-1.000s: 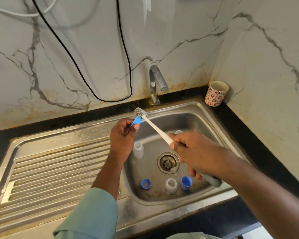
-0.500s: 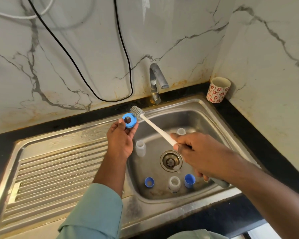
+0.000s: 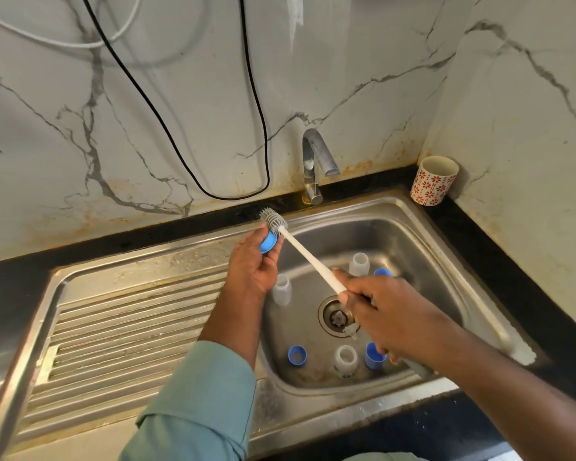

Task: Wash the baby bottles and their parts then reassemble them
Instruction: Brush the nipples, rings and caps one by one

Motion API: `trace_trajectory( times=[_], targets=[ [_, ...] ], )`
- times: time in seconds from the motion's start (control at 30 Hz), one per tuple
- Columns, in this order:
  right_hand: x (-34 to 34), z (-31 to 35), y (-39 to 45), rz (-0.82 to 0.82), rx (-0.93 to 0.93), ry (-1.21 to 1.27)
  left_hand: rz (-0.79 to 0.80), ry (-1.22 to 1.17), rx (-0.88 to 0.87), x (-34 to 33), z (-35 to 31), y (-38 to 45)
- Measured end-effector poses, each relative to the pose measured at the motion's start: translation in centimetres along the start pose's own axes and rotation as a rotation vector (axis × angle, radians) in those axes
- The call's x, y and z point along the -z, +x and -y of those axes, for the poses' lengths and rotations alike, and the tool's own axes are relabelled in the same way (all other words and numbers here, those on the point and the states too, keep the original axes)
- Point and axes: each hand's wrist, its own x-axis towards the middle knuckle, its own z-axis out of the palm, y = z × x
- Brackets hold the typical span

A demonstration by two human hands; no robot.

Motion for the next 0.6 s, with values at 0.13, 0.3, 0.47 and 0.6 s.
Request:
trace_trajectory(
  times=[0.13,0.3,0.47,0.6],
  targets=[
    [-0.1,0.5,-0.1,0.007,-0.005,0.034,-0.050,0.023,-0.076,-0.6,-0.7,1.0],
    [-0.2,0.7,0.7,-0.035,-0.008,0.045,-0.065,0.189,-0.054,-1.6,0.3,0.7],
    [-0.5,-0.5,-0.5,-0.011,-0.057,0.071,-0.131,0.101,-0.062,-1.2,-0.1,1.4],
    [-1.0,-0.8,-0.5,-0.019,-0.061,0.039,-0.056,0.114,0.016,-0.9,0.7,1.0]
  ],
)
